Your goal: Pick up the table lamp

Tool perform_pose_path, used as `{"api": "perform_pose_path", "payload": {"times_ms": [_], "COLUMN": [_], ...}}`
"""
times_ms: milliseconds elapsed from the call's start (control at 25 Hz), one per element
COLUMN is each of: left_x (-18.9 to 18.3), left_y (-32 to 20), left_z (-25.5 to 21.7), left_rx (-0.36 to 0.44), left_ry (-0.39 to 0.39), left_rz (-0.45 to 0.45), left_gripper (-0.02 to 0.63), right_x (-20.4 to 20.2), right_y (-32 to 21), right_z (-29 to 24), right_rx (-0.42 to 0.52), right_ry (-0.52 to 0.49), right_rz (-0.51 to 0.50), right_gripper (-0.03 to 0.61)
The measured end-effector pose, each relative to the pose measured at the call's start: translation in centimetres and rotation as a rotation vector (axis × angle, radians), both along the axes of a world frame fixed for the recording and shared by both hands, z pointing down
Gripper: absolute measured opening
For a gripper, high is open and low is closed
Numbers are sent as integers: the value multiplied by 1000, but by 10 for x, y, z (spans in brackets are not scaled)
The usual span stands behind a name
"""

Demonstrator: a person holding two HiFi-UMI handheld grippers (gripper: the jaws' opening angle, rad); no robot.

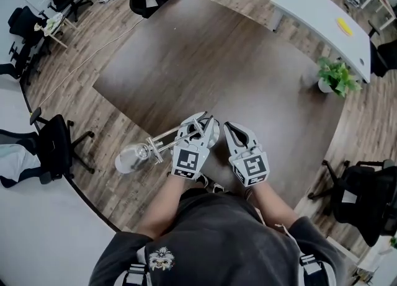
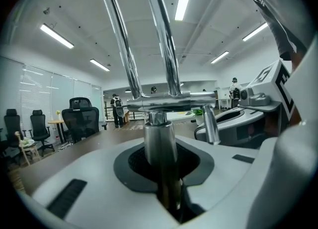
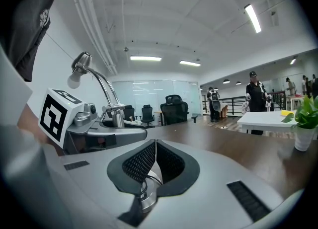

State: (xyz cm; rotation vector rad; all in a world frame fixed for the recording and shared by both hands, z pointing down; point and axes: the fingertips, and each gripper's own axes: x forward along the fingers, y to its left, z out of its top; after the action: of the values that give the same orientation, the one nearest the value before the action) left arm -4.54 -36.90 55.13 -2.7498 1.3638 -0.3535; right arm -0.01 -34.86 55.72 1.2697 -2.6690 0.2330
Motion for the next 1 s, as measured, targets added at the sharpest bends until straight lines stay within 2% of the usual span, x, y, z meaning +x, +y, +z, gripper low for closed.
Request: {"api": "perform_pose_path", "payload": {"times_ms": [360,600,1000], "left_x": [0,0,1], "left_y": [-1,1,1], "left_z": [0,-11,-12], "left_rx": [-15,20,18], "left_ry": [-13,-3,-13], "left_rz": [10,11,11], "left_gripper": [72,60,57], "right_x": [7,7,5], "right_y": [-1,0,1], "right_z": [0,1,-4], "right_rx": [-6,-8,-1], "right_ry": [-6,-8,-14], "right_rz": [12,13,7], "right_gripper": [28,28,28]}}
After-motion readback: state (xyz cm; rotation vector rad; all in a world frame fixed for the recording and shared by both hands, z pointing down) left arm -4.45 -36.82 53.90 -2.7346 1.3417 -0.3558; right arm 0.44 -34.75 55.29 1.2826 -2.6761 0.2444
